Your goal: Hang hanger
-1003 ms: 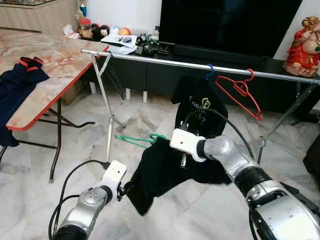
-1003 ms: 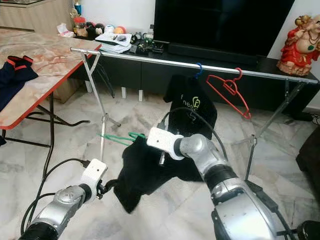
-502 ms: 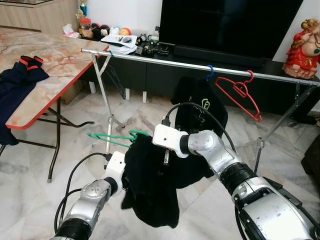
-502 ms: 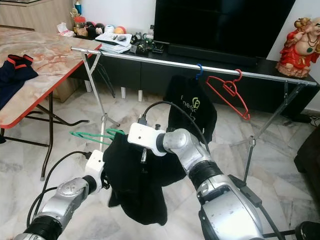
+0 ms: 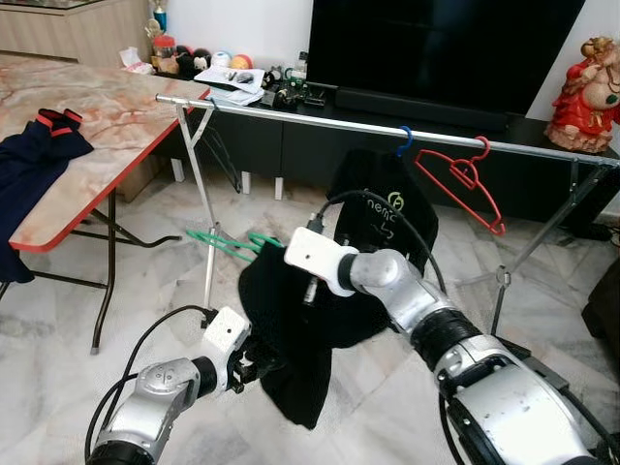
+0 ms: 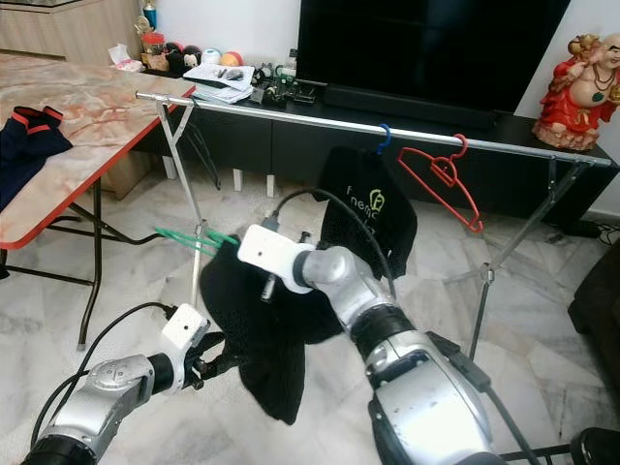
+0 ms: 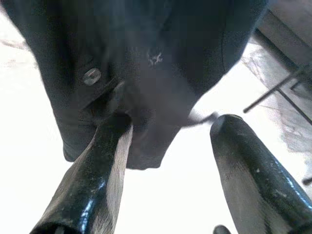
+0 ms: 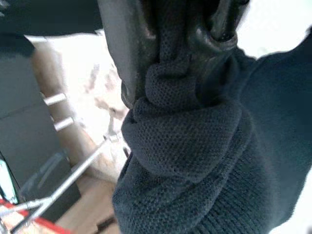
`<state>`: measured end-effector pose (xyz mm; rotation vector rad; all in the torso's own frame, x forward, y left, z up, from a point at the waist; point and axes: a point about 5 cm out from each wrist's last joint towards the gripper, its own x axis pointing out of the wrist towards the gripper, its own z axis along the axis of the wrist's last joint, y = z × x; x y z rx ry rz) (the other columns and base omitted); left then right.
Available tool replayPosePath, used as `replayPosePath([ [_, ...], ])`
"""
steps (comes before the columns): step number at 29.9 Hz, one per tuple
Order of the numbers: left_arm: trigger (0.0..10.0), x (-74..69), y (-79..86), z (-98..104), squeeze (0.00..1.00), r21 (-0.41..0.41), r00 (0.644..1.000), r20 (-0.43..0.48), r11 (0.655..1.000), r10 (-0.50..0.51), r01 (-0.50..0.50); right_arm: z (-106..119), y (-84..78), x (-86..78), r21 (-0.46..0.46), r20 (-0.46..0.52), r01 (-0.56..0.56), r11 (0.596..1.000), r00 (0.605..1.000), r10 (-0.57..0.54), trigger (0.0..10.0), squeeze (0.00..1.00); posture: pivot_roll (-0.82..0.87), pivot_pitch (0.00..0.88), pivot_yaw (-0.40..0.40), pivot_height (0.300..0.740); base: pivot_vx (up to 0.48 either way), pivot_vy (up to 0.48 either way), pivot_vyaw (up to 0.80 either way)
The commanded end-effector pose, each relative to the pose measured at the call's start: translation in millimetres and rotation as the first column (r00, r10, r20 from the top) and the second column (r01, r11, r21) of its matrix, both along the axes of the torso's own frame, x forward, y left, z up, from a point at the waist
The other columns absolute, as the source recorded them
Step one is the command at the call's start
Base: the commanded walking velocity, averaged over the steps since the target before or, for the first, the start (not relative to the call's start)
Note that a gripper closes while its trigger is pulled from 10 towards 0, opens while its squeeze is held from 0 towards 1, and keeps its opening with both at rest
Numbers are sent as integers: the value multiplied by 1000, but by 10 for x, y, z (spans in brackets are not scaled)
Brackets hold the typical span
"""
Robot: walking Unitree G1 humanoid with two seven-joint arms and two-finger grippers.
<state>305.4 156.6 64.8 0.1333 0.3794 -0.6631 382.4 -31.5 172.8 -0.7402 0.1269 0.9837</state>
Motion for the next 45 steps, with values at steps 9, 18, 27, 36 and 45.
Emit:
replayPosePath([
  [9,10000,121,20,24,0,53,988,62,988,140,-144,196,43,35,81,28,-8,997,1000,6,0,0,115,10,-98,740,0,0,0],
  [18,10000,138,58,162,0,-29,971,151,983,185,-183,91,-119,66,5,39,42,999,998,-42,0,0,120,17,-99,740,0,0,0],
  [27,10000,-105,170,183,0,45,995,102,999,-11,7,-14,-393,93,-84,52,87,993,995,-82,0,0,120,23,-91,740,0,0,0],
  [36,10000,-248,371,436,0,185,978,144,975,-152,124,-188,-641,31,-165,-4,38,986,999,-40,0,0,130,26,-89,740,0,0,0],
  [45,10000,-118,293,688,0,197,950,273,975,-150,97,-429,-850,-114,-228,-132,-68,971,991,38,0,0,132,25,-87,740,0,0,0],
])
